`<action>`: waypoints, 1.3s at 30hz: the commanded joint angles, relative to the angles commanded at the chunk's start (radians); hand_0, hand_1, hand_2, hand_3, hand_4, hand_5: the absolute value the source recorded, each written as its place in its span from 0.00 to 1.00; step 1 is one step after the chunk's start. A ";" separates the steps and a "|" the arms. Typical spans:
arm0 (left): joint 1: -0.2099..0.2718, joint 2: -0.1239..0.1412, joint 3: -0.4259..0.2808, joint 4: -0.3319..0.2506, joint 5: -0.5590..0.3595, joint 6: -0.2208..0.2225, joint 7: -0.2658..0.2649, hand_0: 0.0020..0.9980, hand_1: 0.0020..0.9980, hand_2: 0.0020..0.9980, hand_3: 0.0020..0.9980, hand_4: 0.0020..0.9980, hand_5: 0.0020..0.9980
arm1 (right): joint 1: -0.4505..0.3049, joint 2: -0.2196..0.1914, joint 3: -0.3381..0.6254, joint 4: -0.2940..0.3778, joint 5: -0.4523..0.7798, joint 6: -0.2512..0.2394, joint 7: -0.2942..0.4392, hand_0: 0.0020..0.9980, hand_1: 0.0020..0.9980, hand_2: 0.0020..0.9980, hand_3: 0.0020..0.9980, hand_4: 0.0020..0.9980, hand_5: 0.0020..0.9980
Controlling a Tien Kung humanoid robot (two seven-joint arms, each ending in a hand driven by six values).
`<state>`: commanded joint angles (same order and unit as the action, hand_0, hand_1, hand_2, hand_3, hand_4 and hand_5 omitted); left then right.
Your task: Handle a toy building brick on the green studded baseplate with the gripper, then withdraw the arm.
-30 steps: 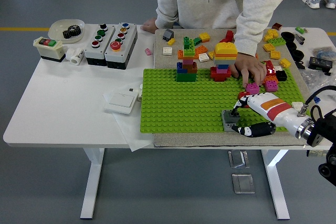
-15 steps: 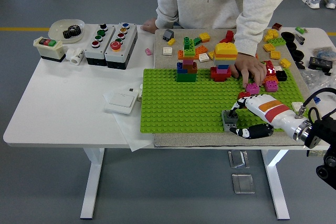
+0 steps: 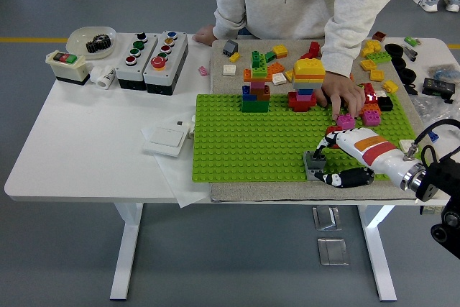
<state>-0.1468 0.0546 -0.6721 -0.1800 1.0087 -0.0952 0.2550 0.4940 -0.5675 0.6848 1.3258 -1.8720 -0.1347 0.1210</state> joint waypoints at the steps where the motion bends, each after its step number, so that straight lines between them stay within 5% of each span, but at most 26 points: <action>1: 0.000 0.000 -0.001 0.000 0.001 0.000 0.000 0.78 0.71 0.61 0.54 0.53 0.55 | 0.000 0.000 0.000 -0.001 0.000 0.000 0.000 0.67 0.67 0.73 0.61 0.79 0.45; 39: -0.001 0.000 0.003 0.000 -0.006 0.000 -0.002 0.78 0.71 0.60 0.54 0.53 0.55 | -0.007 -0.018 0.031 0.039 -0.002 0.007 -0.007 0.66 0.67 0.73 0.61 0.78 0.45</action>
<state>-0.1481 0.0546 -0.6695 -0.1800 1.0029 -0.0956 0.2529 0.4867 -0.5858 0.7163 1.3653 -1.8744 -0.1273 0.1142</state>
